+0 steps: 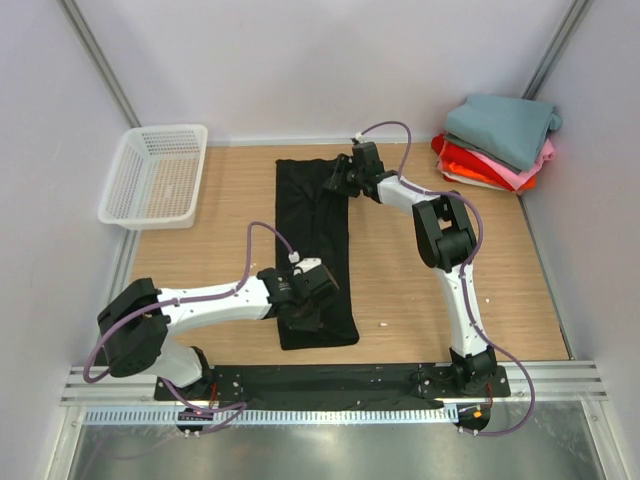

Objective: Fold and stack the t-shirts
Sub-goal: Fold the tshirt

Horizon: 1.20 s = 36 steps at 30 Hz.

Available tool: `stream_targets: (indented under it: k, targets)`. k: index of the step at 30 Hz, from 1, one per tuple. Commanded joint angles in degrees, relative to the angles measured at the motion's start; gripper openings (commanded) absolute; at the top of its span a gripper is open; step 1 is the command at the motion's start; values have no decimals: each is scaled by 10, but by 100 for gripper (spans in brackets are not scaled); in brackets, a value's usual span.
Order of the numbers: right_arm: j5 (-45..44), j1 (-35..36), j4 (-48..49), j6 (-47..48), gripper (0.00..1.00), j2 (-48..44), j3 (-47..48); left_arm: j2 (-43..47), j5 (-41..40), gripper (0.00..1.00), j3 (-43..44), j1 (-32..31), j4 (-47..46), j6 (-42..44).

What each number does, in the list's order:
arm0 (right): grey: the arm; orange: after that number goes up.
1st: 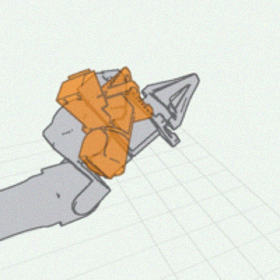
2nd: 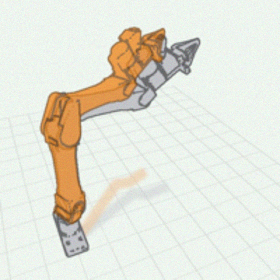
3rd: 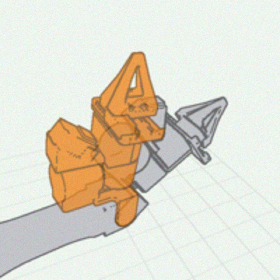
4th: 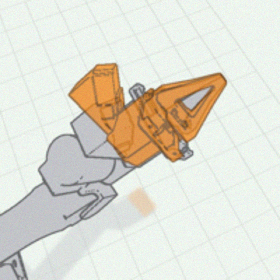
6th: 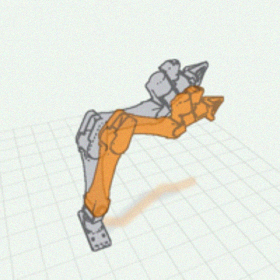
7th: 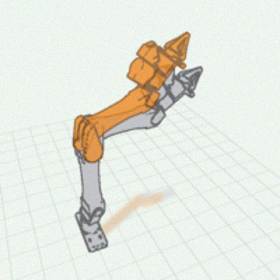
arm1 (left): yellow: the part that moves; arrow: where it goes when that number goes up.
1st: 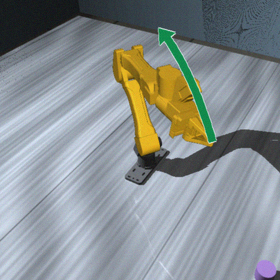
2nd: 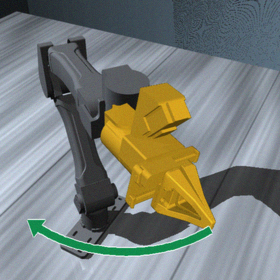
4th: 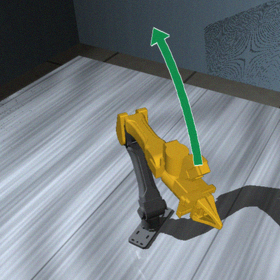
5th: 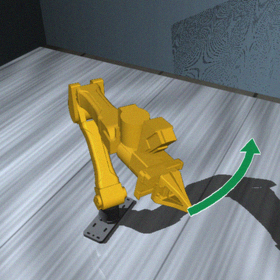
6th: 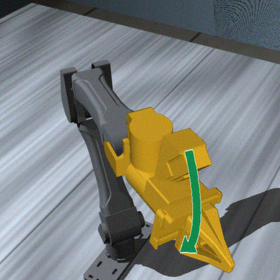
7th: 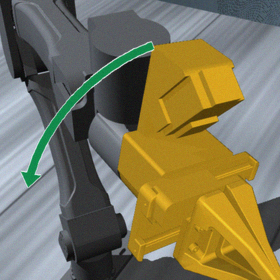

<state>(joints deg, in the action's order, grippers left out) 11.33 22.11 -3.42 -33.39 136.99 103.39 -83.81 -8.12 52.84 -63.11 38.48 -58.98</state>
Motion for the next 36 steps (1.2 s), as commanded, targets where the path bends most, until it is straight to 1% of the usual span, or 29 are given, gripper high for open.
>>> stream_targets:
  k: [1, 2, 5, 6, 7, 8, 9, 10, 11, 12, 13, 14, 16, 18, 19, 20, 21, 23, 24, 25, 26, 27, 29, 30, 31, 32, 33, 35, 36]
  targets:
    - [-43, -9, -101, 13, 54, 54, -20, 14, -18, 20, -9, -4, 17, -15]
    - [-43, -9, -102, 13, 54, 54, -20, 11, -18, 25, -10, -3, 17, -15]
    - [-42, -9, -102, 12, 57, 53, -20, 9, -17, 35, -12, -4, 19, -16]
    - [-40, -9, -101, 14, 59, 53, -20, 13, -17, 39, -12, -4, 23, -16]
    - [-39, -9, -99, 17, 61, 47, -25, 15, -20, 40, -11, -5, 27, -16]
    - [-36, -9, -88, 18, 62, 42, -29, 20, -27, 45, -10, -5, 38, -17]
    - [-26, -10, -79, 23, 65, 36, -35, 32, -32, 48, -5, -4, 45, -16]
    - [-23, -9, -72, 28, 66, 16, -48, 40, -39, 50, -4, -5, 62, -16]
    - [-20, -9, -65, 38, 68, 6, -54, 49, -55, 57, -1, -4, 70, -15]
    - [-18, -9, -63, 42, 71, -7, -60, 58, -64, 59, 3, -4, 78, -14]
    - [-14, -9, -67, 46, 73, -29, -71, 76, -73, 62, 7, -4, 93, -11]
    - [-9, -9, -71, 52, 74, -43, -74, 85, -94, 67, 10, -4, 102, -8]
    - [2, -9, -91, 56, 76, -89, -89, 112, -111, 69, 12, -3, 118, -5]
    - [3, -8, -105, 61, 77, -127, -107, 131, -131, 69, 9, -4, 123, -3]
    - [-3, -9, -116, 61, 77, -152, -136, 146, -135, 68, 5, -3, 127, -2]
    - [-11, -9, -125, 58, 77, -200, -156, 153, -139, 69, -2, -3, 129, -2]
    - [-19, -8, -137, 53, 77, -230, -203, 160, -147, 69, -5, 1, 133, -3]
    - [-30, -8, -142, 40, 78, -282, -262, 181, -153, 69, -18, 4, 136, -4]
    - [-27, -4, -139, 30, 78, -341, -295, 189, -158, 69, -21, 4, 135, -5]
    - [-28, -1, -136, 26, 78, -366, -358, 197, -160, 70, -26, 6, 133, -6]
    - [-32, 11, -139, 21, 78, -397, -389, 215, -161, 71, -36, 8, 130, -6]
    - [-35, 16, -141, 11, 79, -442, -443, 223, -162, 72, -41, 10, 127, -6]
    - [-36, 31, -145, -8, 79, -493, -494, 244, -162, 72, -56, 16, 116, -5]
    - [-37, 48, -144, -18, 80, -536, -516, 250, -161, 72, -62, 17, 113, -5]
    - [-39, 76, -145, -45, 80, -556, -555, 258, -159, 73, -73, 19, 106, -5]
    - [-39, 76, -145, -57, 80, -572, -572, 258, -157, 72, -78, 20, 101, -5]
    - [-47, 113, -145, -71, 80, -589, -586, 264, -155, 73, -84, 22, 99, -5]
    - [-61, 156, -145, -119, 80, -626, -622, 268, -146, 73, -103, 27, 92, -11]
    - [-69, 199, -143, -134, 78, -634, -644, 273, -142, 73, -109, 31, 89, -15]
